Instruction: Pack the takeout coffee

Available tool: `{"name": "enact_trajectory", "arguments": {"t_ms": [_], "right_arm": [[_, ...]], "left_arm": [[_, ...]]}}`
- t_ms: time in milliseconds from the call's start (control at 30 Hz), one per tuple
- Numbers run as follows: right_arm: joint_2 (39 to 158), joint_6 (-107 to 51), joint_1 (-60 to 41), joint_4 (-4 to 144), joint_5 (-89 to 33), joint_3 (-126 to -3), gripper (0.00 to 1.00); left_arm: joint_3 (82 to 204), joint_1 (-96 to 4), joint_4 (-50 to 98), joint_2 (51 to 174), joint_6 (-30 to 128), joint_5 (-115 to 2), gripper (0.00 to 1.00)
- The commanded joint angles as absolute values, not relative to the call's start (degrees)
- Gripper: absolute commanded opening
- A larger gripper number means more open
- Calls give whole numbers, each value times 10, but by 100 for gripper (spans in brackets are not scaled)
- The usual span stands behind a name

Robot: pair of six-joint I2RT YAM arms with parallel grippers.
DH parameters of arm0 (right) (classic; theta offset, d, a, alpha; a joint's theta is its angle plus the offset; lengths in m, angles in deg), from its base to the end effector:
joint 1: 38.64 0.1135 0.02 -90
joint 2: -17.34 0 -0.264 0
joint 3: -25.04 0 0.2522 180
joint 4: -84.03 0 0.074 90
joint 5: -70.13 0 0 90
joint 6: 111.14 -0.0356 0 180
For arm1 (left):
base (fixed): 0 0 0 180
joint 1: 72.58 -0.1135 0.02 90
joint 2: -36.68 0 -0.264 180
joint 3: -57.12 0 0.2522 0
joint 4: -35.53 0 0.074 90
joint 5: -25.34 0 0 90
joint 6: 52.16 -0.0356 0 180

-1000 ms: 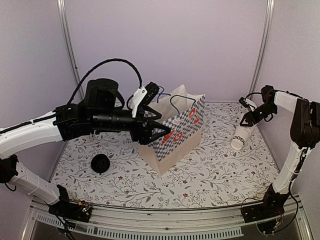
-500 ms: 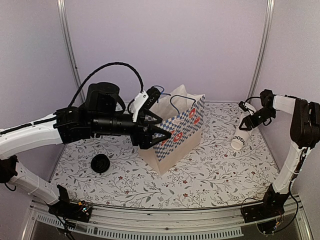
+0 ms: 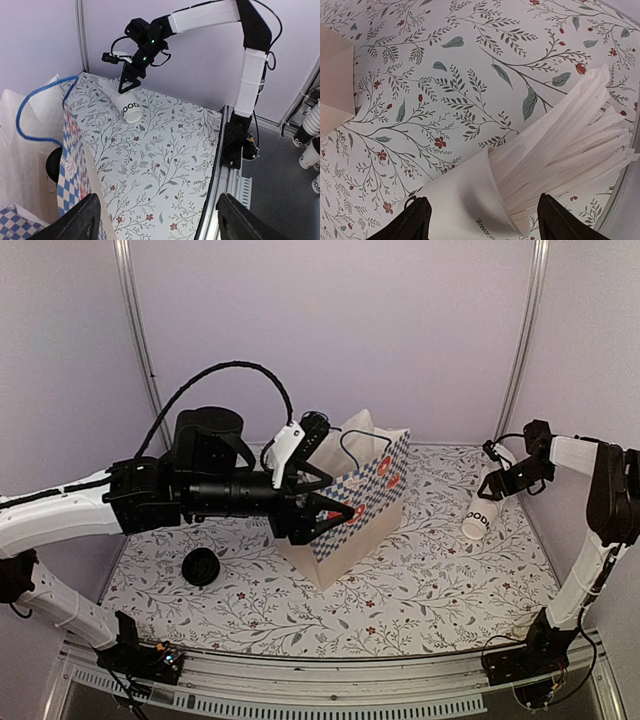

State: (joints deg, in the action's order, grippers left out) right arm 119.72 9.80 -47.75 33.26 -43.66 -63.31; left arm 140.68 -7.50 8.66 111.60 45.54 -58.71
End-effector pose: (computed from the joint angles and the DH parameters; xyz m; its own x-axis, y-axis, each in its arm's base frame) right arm 0.3643 -0.0439 0.2138 -0.7536 -0.3556 -0.5529 -0.4805 0.8719 0.0941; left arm 0.1250 -0.2778 0.3721 -0.2570 0.2370 -0.9369 0.9173 0.3648 -0.1594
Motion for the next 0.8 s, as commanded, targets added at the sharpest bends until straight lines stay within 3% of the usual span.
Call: {"name": "enact_trajectory", "arguments": {"t_ms": [0,400,767], "right_arm": [[1136,12,-482,380,-384,-608,78],[1063,-72,-482,325,-412,-544,84],[1079,-84,-482,300,-442,-520,89]], "left_arm": [[1498,-20,60,1171,461,-671,83],[1520,9,84,1220,455,-674,83],[1511,13,84,1226,449,-675,83]]}}
